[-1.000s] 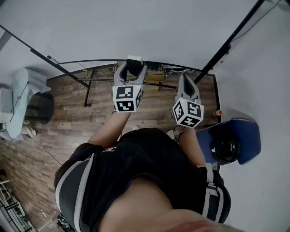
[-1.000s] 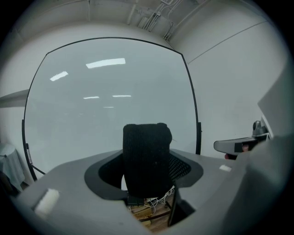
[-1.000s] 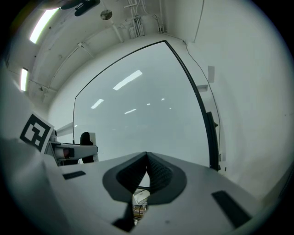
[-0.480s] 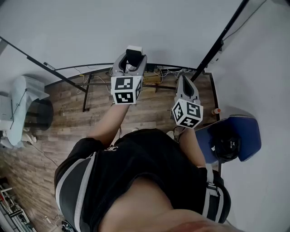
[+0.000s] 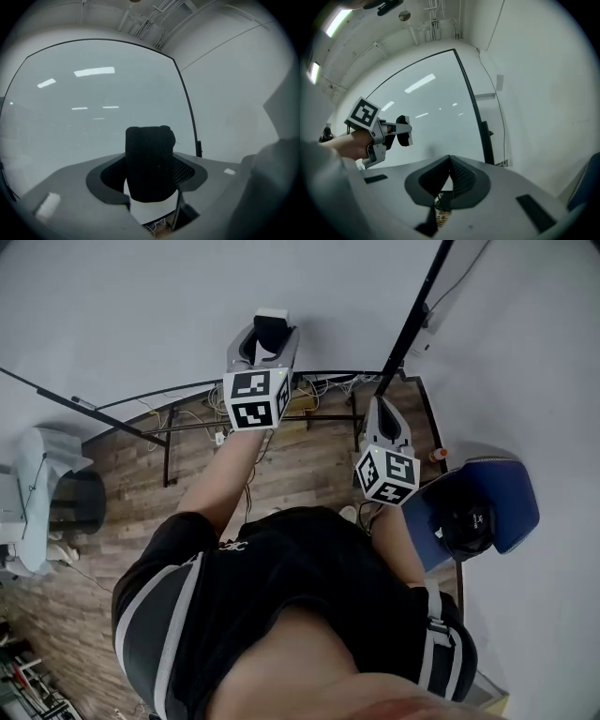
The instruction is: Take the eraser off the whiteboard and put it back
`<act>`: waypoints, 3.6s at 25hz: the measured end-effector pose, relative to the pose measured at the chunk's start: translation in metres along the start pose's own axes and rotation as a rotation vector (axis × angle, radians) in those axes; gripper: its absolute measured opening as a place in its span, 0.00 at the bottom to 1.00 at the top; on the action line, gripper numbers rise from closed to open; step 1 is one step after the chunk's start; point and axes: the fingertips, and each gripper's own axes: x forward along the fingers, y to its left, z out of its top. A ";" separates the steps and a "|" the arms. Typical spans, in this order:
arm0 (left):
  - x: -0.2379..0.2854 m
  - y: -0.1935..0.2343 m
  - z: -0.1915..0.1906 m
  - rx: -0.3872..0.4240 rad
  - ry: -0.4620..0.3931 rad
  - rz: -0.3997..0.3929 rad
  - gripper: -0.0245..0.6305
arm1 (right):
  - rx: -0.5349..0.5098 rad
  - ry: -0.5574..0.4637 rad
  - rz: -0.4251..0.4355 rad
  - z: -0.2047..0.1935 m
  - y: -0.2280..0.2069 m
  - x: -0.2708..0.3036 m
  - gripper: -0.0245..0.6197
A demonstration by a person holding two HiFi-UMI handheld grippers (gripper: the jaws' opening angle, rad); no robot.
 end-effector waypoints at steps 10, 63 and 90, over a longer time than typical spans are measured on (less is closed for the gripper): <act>0.039 -0.008 0.003 0.005 0.008 0.039 0.44 | 0.012 -0.009 -0.033 0.002 -0.033 -0.003 0.05; -0.048 0.046 0.009 -0.028 -0.069 0.284 0.23 | -0.007 -0.076 0.171 0.045 -0.013 0.041 0.05; -0.132 0.054 -0.073 -0.104 0.055 0.167 0.05 | -0.040 -0.091 0.337 0.030 0.104 0.048 0.05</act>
